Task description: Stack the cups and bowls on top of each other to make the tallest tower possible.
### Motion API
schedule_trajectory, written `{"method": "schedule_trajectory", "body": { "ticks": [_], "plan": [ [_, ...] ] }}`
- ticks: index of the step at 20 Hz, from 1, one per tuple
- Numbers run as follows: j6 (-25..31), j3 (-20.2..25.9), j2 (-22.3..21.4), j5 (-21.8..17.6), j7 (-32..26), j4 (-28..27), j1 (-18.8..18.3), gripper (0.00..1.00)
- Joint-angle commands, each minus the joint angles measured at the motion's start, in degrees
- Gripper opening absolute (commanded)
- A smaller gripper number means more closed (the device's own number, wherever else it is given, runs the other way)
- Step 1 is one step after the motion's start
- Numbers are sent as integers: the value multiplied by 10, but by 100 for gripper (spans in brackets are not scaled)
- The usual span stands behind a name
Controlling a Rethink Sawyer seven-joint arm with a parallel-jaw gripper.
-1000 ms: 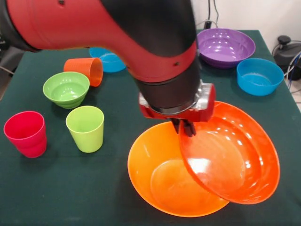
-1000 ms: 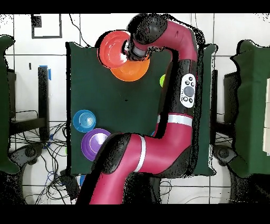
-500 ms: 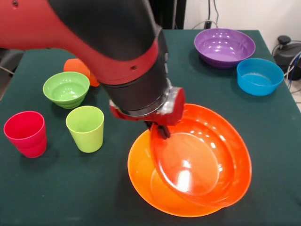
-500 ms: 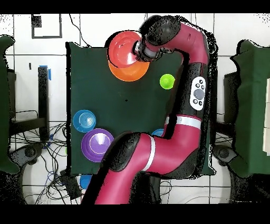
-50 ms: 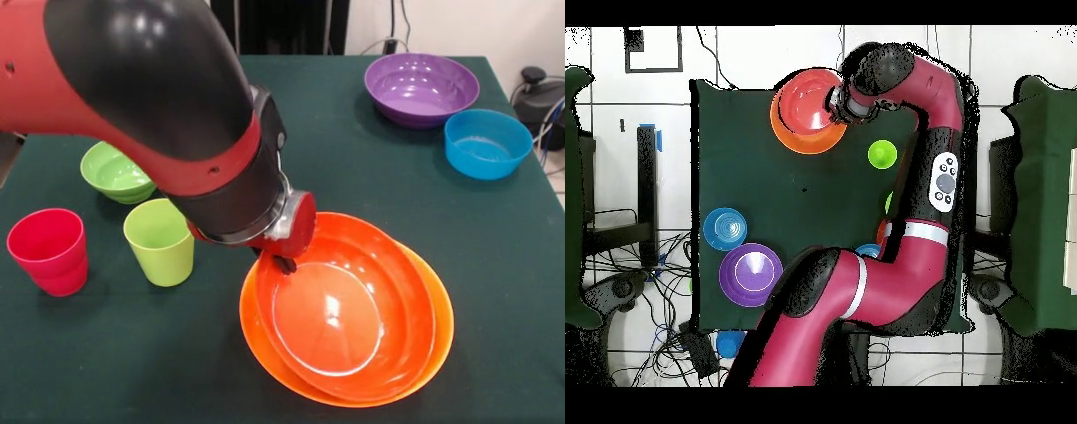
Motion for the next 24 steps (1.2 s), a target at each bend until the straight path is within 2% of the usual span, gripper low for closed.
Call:
{"method": "schedule_trajectory", "body": {
  "ticks": [1, 5, 9, 10, 21, 24],
  "plan": [
    [-1, 51, 14, -23, -146, 30, -3, 0],
    [38, 52, 16, -13, -144, 41, -3, 0],
    [39, 58, 20, -11, -150, 38, -1, 0],
    [39, 59, 19, -10, -150, 39, -1, 100],
    [36, 73, 22, -13, -150, 30, 1, 100],
    [35, 64, 8, -8, -118, 39, 3, 100]
  ]
}}
